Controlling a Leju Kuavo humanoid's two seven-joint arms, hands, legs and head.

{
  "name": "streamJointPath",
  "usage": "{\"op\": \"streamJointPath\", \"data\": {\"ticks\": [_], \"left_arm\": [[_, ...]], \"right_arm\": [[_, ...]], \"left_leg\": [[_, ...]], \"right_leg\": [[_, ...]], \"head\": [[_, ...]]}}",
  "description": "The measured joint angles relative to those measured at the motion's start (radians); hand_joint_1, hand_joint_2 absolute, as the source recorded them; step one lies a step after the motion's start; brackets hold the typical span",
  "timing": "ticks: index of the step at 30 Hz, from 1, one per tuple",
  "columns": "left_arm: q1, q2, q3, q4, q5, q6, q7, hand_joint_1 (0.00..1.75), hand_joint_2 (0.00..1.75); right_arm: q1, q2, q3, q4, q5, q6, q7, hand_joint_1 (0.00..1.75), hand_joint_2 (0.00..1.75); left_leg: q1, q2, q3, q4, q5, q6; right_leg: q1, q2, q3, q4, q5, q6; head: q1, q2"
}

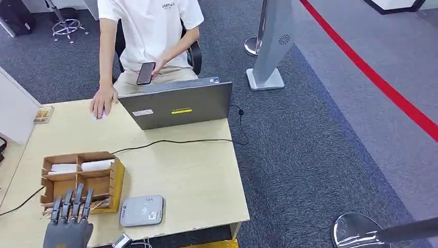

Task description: Pass the card to the sensor for recognition and then transmit it.

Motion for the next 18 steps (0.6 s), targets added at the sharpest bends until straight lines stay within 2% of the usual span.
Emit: {"op": "streamJointPath", "data": {"ticks": [7,18], "left_arm": [[-0.044,-0.027,-0.039,0.019,0.0,0.0,0.008,0.0,1.75],[-0.052,-0.049,-0.038,0.04,0.0,-0.003,0.018,0.0,1.75]], "right_arm": [[-0.012,0.0,-0.004,0.016,0.014,0.011,-0.005,0.0,1.75],[-0.017,0.0,-0.005,0.028,0.014,0.003,-0.005,0.0,1.75]], "left_leg": [[0.0,0.0,0.0,0.0,0.0,0.0],[0.0,0.0,0.0,0.0,0.0,0.0]], "right_leg": [[0.0,0.0,0.0,0.0,0.0,0.0],[0.0,0.0,0.0,0.0,0.0,0.0]], "head": [[0.0,0.0],[0.0,0.0]]}}
